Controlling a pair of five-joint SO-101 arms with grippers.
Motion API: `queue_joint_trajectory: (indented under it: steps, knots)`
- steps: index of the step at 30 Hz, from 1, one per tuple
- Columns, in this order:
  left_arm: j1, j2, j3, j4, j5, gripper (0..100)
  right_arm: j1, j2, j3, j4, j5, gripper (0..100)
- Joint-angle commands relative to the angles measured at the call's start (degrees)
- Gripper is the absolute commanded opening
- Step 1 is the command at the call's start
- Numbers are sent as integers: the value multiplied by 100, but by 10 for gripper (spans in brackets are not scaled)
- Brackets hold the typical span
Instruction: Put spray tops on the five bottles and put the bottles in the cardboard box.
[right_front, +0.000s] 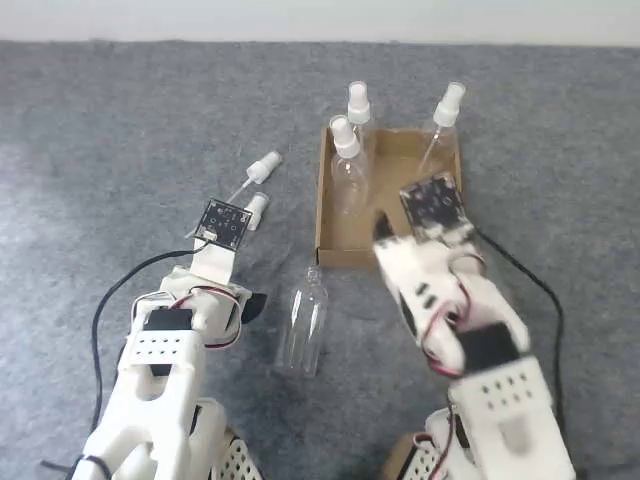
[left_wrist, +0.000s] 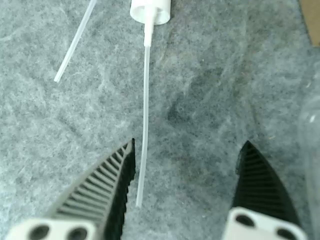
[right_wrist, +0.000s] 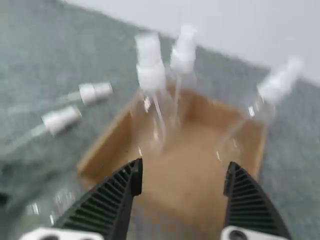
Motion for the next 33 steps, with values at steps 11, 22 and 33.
queue_joint_trajectory:
  steps: [11,22,33]
  knots:
    - [18,-185,-31,18,-62,306,2237,734,-396,1402,782,231]
    - [18,-185,-31,18,-62,306,2624,2229,-396,884,1125,231]
    - [18,-185,-31,18,-62,306,2835,3301,-360,602,1644,227]
